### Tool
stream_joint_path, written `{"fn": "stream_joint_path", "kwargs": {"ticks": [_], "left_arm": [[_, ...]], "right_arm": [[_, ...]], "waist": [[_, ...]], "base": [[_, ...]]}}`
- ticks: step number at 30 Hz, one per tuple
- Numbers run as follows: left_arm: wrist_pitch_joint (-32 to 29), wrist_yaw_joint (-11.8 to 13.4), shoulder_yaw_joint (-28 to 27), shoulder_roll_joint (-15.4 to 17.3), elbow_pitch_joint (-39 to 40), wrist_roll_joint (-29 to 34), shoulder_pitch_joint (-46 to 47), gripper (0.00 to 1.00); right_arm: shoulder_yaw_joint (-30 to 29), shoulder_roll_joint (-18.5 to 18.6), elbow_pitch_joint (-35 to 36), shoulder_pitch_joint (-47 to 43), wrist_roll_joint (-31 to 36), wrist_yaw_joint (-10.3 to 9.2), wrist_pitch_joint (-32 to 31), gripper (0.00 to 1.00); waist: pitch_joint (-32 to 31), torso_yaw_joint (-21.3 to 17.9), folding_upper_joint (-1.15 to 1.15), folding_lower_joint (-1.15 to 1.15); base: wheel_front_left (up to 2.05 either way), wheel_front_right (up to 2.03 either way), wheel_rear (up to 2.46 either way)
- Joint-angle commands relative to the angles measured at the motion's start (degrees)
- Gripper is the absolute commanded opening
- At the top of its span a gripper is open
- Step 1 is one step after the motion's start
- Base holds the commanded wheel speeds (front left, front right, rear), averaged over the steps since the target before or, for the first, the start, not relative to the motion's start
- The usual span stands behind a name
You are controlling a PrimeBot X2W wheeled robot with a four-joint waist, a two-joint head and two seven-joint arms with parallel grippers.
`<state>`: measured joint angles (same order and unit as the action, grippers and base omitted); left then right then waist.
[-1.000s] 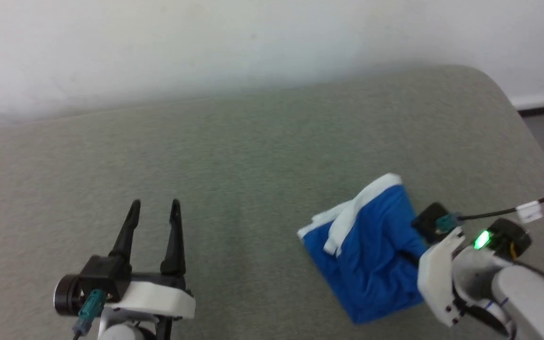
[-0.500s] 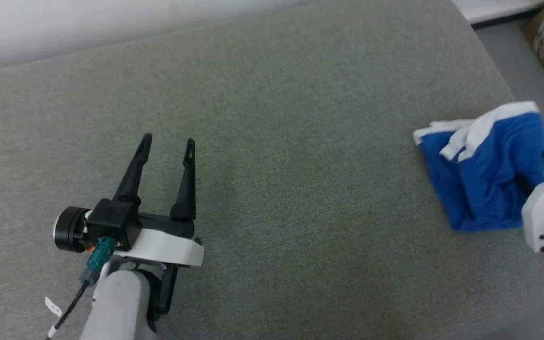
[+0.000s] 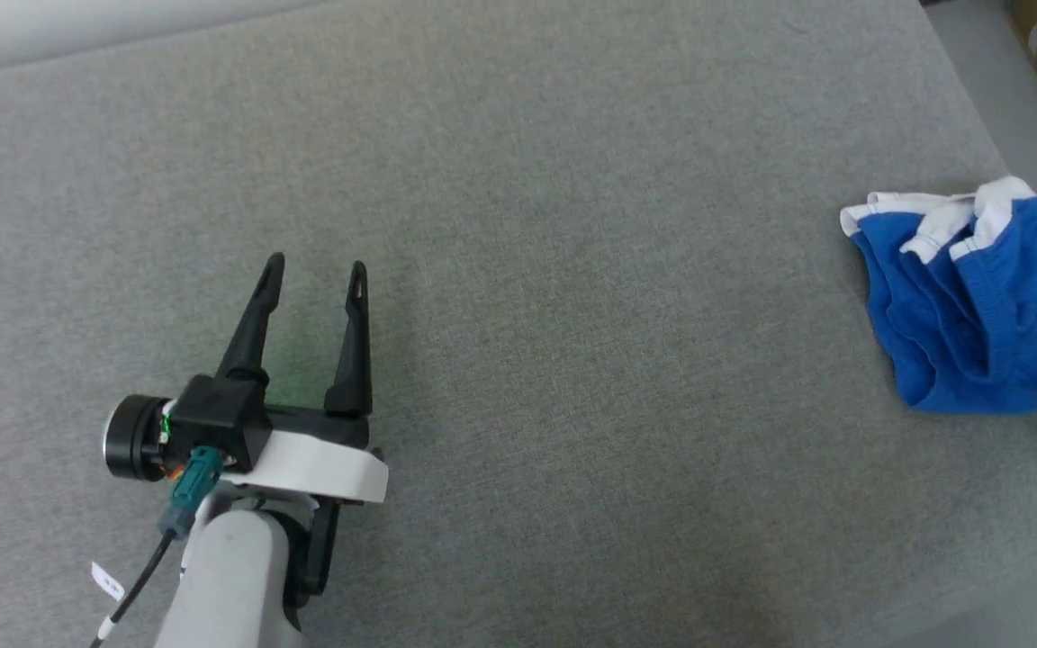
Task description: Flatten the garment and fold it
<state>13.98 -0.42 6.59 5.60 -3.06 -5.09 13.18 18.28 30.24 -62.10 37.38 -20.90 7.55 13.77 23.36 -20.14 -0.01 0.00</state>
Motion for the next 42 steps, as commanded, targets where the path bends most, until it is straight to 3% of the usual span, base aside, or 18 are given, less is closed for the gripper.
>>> {"fn": "stream_joint_path", "kwargs": {"ticks": [1, 6, 10, 14, 26, 33, 42], "left_arm": [[0.4, 0.4, -0.2, -0.1, -0.5, -0.4, -0.8, 1.00], [0.8, 1.1, 0.0, -0.8, -1.6, -1.5, -1.8, 1.00], [0.9, 1.7, -0.1, -1.3, -2.1, -2.3, -3.0, 1.00], [1.0, 2.3, -0.8, -1.5, -1.9, -3.2, -4.8, 1.00], [1.0, 3.5, -2.9, -1.8, -2.1, -4.5, -9.5, 1.00], [1.0, 3.2, -4.5, 0.1, -3.7, -3.9, -12.4, 1.00], [0.4, 1.4, -5.4, 3.7, -5.3, -4.7, -16.7, 1.00]], "right_arm": [[-1.7, 0.6, -1.7, -0.6, 1.5, -0.06, 0.8, 1.00], [-8.6, 0.8, 1.8, -6.0, 0.0, -0.06, 1.2, 1.00], [-13.4, -0.7, 11.1, -12.5, 0.3, -0.06, 1.2, 1.00], [-16.4, -5.1, 22.1, -19.1, 1.9, -0.06, 1.2, 1.00], [-12.3, -17.0, 42.1, -27.5, 4.9, -0.06, -1.5, 1.00], [-12.5, -20.6, 52.3, -31.9, 6.2, -0.06, -3.7, 1.00], [-16.5, -24.1, 62.7, -40.4, 9.9, -0.06, -9.2, 1.00]], "waist": [[-2.7, 0.5, 0.01, 0.00], [-6.4, 2.3, 0.01, 0.00], [-9.1, 3.9, 0.01, 0.00], [-11.4, 5.9, 0.01, 0.00], [-15.5, 13.4, 0.01, 0.00], [-18.6, 16.7, 0.01, 0.00], [-22.1, 17.8, 0.01, 0.00]], "base": [[0.00, 0.00, 0.00], [0.00, 0.00, 0.00], [0.00, 0.00, 0.00], [0.00, 0.00, 0.00], [0.00, 0.00, 0.00], [0.00, 0.00, 0.00], [0.00, 0.00, 0.00]]}}
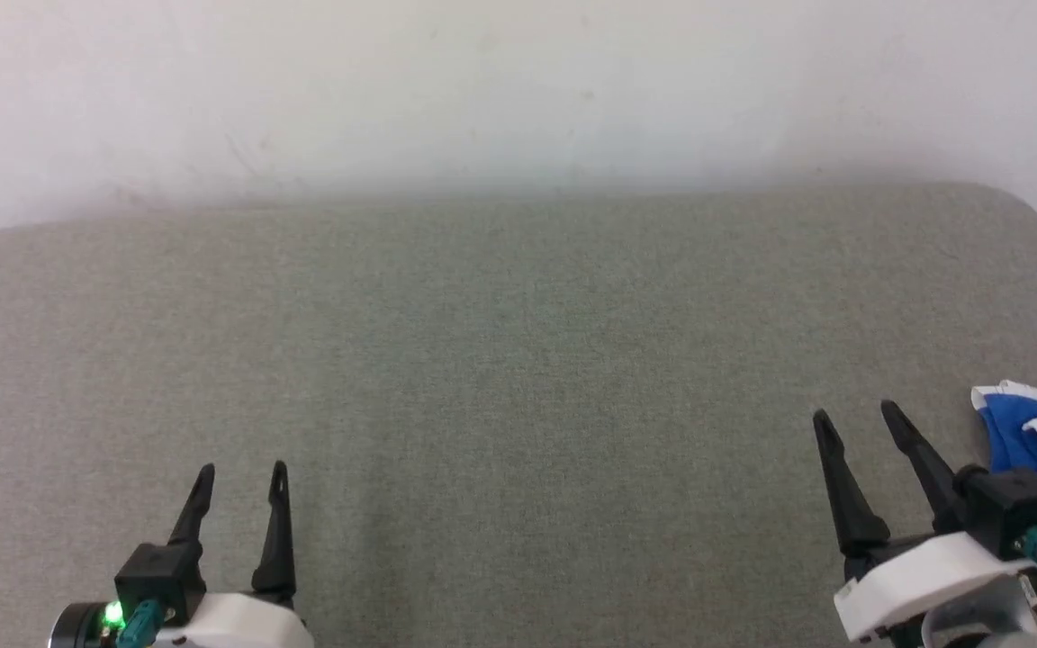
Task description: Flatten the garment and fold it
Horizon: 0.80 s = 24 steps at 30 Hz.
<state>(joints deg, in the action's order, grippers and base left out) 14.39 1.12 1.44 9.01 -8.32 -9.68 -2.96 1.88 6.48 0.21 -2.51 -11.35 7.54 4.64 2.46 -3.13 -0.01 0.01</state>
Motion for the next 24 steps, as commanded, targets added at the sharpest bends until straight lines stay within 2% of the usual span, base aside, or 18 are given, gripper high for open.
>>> {"fn": "stream_joint_path", "kwargs": {"ticks": [1, 8, 19, 20, 24], "left_arm": [[0.0, -0.2, -0.2, 0.6, -0.1, 0.0, -1.0, 1.00], [0.2, -1.4, -0.2, 1.6, 0.1, -0.8, -3.4, 1.00], [0.6, -1.9, -0.3, 1.4, 0.5, -1.3, -4.1, 1.00], [0.3, -1.6, -0.1, 1.4, 0.3, -0.9, -4.0, 0.00], [0.2, -1.6, 0.0, 1.3, 0.2, -0.9, -4.0, 0.00]], "right_arm": [[-0.5, -0.6, 1.2, -1.2, 0.7, -0.05, -0.5, 1.00], [-1.4, -1.8, 5.4, -4.9, 2.3, -0.05, -3.2, 1.00], [-1.5, -2.5, 7.2, -6.1, 3.0, -0.05, -4.5, 1.00], [-1.4, -2.3, 6.8, -5.6, 2.6, 0.00, -4.5, 0.00], [-1.4, -2.3, 6.7, -5.6, 2.6, 0.00, -4.6, 0.00]], "waist": [[-1.5, 0.8, 0.01, -0.01], [-3.0, 0.8, 0.01, -0.01], [-2.8, 1.5, 0.01, -0.01], [-2.8, 1.5, 0.01, -0.01], [-2.8, 1.5, 0.01, -0.01]], "base": [[0.00, 0.00, 0.00], [0.00, 0.00, 0.00], [0.00, 0.00, 0.00], [0.00, 0.00, 0.00], [0.00, 0.00, 0.00]]}}
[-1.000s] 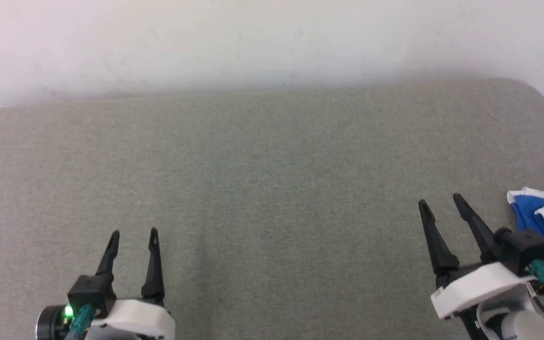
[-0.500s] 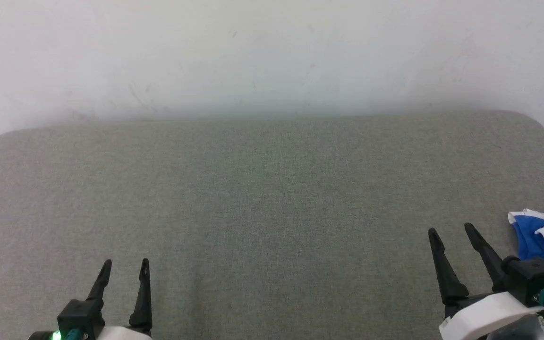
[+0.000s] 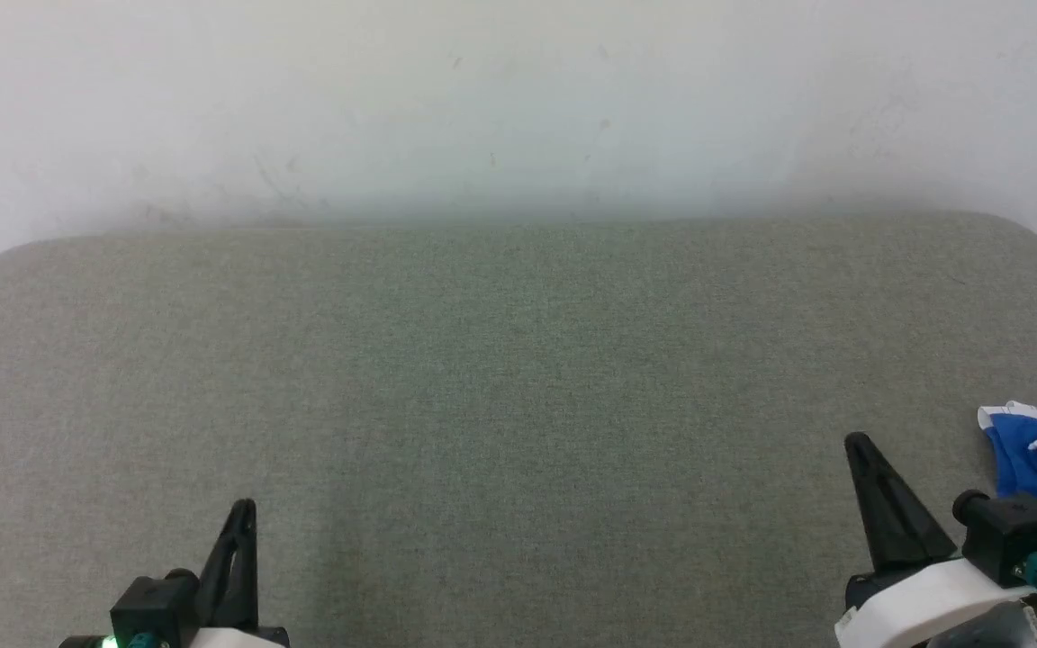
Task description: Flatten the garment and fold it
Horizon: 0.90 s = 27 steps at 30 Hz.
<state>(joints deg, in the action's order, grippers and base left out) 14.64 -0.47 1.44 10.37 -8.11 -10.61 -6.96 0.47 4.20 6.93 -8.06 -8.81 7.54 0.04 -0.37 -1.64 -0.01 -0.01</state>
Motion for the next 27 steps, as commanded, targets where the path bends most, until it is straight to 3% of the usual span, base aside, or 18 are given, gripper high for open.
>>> {"fn": "stream_joint_path", "kwargs": {"ticks": [1, 27], "left_arm": [[-0.1, 0.0, 0.0, -0.1, 0.1, 0.1, 0.1, 0.00], [-3.2, 0.1, -0.3, -1.6, 1.8, 2.3, 1.5, 0.00]], "right_arm": [[0.0, 0.0, -0.1, 0.1, 0.1, 0.00, 0.0, 0.00], [-0.1, -0.3, -1.5, 1.7, 1.9, -0.01, 0.0, 0.00]], "waist": [[0.0, 0.0, 0.01, 0.00], [0.1, 0.4, 0.01, 0.00]], "base": [[0.00, 0.00, 0.00], [0.00, 0.00, 0.00]]}}
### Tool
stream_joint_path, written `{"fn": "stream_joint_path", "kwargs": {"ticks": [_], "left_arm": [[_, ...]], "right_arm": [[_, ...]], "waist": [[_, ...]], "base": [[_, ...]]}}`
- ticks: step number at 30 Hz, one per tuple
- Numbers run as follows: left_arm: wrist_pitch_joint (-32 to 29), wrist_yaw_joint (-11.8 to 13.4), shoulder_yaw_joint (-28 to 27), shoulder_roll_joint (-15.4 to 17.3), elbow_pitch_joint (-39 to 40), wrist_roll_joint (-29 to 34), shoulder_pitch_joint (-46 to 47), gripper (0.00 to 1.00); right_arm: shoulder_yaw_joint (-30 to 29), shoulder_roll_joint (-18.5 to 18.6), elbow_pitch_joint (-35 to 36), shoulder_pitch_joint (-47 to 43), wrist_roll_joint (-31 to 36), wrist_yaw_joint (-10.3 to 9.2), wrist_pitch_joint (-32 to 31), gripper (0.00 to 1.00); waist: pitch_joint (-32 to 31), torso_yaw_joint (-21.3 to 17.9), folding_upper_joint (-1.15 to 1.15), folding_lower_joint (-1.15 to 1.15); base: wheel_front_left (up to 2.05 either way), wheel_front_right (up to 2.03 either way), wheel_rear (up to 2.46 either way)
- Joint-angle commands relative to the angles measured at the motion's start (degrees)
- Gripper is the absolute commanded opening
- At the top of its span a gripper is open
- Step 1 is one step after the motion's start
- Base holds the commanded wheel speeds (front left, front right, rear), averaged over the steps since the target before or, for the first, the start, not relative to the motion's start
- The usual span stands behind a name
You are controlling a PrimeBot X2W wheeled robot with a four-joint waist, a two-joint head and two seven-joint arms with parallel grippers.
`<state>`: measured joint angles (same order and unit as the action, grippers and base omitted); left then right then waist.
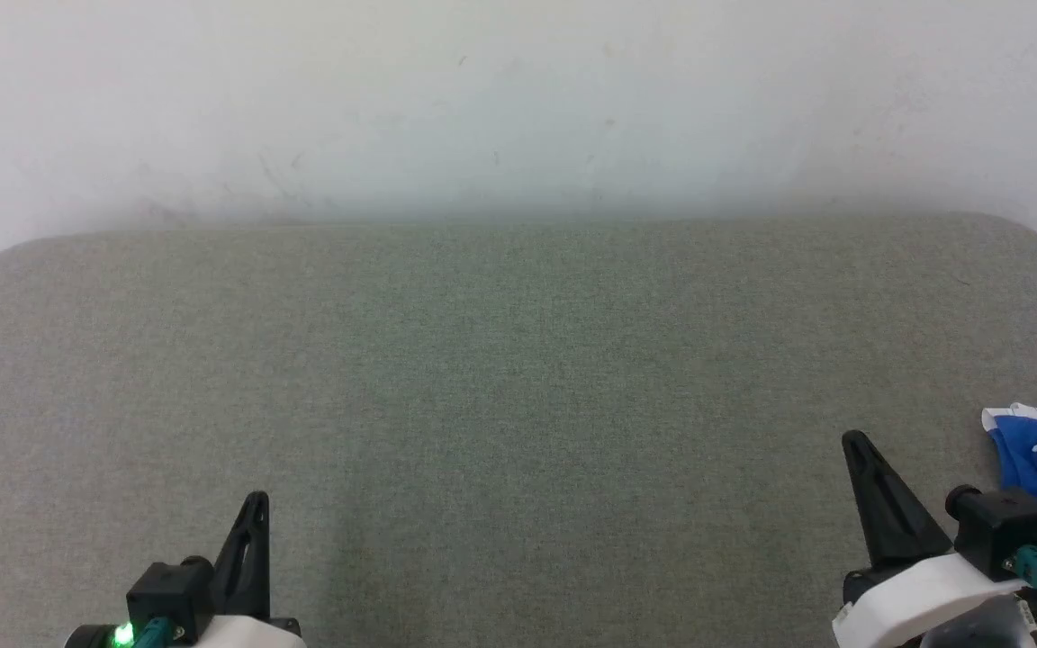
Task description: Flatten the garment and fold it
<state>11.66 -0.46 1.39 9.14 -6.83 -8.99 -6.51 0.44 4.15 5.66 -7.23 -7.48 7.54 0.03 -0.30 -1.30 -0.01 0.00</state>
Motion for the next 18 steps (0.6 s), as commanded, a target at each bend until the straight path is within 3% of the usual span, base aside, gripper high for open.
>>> {"fn": "stream_joint_path", "kwargs": {"ticks": [1, 18], "left_arm": [[-0.3, 0.1, -0.3, -0.4, 0.5, 0.8, 1.1, 0.00], [-2.2, 0.2, -0.5, -1.4, 1.6, 2.1, 2.0, 0.00]], "right_arm": [[-0.1, -0.2, -0.3, 1.0, 0.6, -0.01, 0.0, 0.00], [-0.1, -0.4, -1.2, 2.0, 1.8, -0.02, 0.0, 0.00]], "waist": [[0.0, 0.0, 0.01, 0.00], [0.1, 0.2, 0.01, 0.00]], "base": [[0.00, 0.00, 0.00], [0.00, 0.00, 0.00]]}}
